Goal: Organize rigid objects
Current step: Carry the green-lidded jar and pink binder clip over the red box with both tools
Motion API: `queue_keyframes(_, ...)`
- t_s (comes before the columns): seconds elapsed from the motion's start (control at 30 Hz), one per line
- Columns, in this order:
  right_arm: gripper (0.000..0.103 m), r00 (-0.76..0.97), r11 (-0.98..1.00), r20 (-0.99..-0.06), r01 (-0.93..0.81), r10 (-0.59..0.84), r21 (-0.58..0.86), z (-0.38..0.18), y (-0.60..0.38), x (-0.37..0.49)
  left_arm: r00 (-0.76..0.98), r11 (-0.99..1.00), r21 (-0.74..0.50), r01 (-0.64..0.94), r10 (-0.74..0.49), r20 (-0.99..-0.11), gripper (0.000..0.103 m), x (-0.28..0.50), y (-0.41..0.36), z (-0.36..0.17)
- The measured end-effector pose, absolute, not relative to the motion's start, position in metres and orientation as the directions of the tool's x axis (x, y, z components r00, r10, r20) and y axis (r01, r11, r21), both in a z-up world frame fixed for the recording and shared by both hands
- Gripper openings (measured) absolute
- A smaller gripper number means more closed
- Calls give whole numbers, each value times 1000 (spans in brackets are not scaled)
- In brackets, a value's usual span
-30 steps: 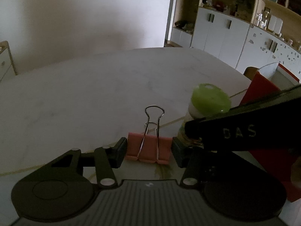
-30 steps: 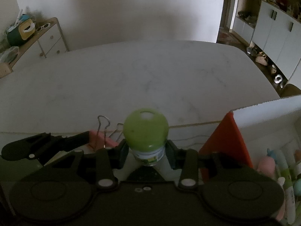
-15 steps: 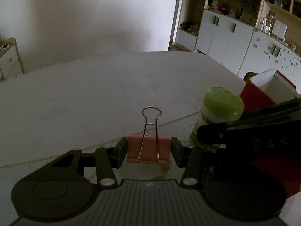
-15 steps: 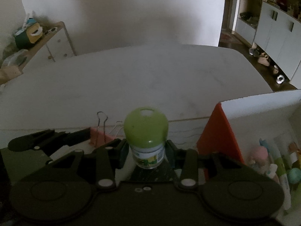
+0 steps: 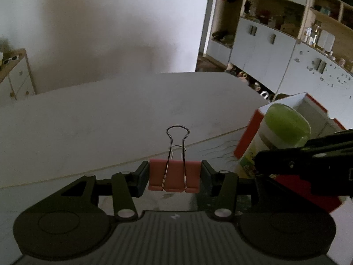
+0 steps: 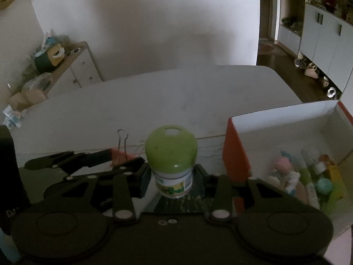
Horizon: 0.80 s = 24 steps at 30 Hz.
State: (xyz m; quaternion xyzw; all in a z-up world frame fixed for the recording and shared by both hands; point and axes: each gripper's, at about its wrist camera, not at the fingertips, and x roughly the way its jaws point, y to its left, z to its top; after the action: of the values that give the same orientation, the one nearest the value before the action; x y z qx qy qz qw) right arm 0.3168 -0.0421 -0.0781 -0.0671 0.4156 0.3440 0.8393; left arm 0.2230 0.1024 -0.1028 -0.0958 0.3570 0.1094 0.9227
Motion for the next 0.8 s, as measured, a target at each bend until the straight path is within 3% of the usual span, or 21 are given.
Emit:
queue_keyframes(0.37,41,442,757,-714,-625,543,189,-50,-94,310,755,974,-101,-202,89,-649,49,216,56,-57)
queue_keyframes(0.8,41,463,781,-712,-593,529,194,-54,-162,338,750,983,-85,-162,67,-658,49,252,-12,-41)
